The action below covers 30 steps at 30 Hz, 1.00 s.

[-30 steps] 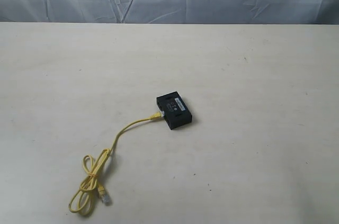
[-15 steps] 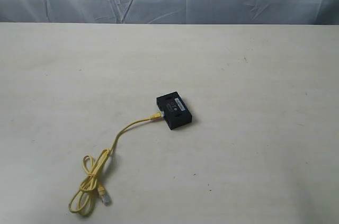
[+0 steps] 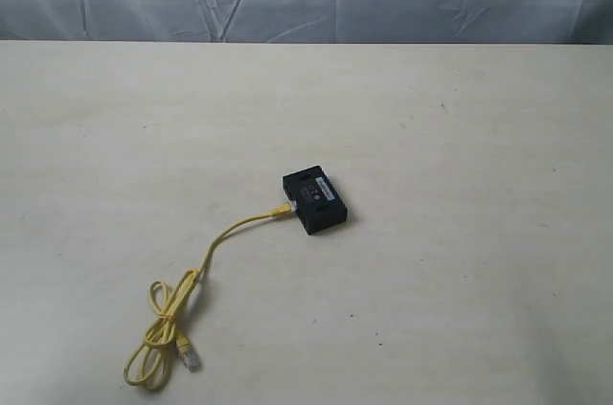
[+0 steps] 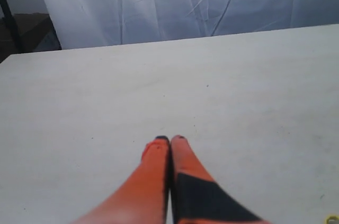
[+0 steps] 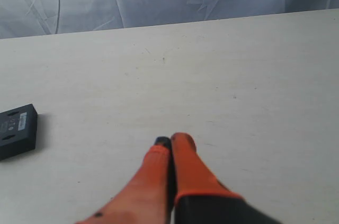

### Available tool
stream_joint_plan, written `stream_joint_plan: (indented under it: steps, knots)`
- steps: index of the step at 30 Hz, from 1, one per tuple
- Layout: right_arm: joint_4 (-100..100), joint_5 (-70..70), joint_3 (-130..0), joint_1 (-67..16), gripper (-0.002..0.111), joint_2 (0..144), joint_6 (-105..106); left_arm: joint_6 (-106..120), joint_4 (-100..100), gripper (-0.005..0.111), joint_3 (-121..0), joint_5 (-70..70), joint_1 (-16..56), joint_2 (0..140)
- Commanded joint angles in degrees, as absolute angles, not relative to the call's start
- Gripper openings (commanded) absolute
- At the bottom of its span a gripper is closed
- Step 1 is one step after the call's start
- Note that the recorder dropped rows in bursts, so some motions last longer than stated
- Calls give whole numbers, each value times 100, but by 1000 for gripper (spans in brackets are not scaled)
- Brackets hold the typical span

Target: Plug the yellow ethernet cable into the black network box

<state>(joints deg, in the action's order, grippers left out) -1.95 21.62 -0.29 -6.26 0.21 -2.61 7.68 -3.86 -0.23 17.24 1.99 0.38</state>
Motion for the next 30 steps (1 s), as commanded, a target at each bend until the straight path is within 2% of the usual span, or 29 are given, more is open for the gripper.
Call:
stream_joint_plan:
  steps: [1,30]
  knots:
    - [-203,2098,0,-637,-1,0,-248,0,-68,0,0,1630,182,0]
    - [-192,2072,0,-637,-1,0,-248,0,-141,0,0,1630,182,0]
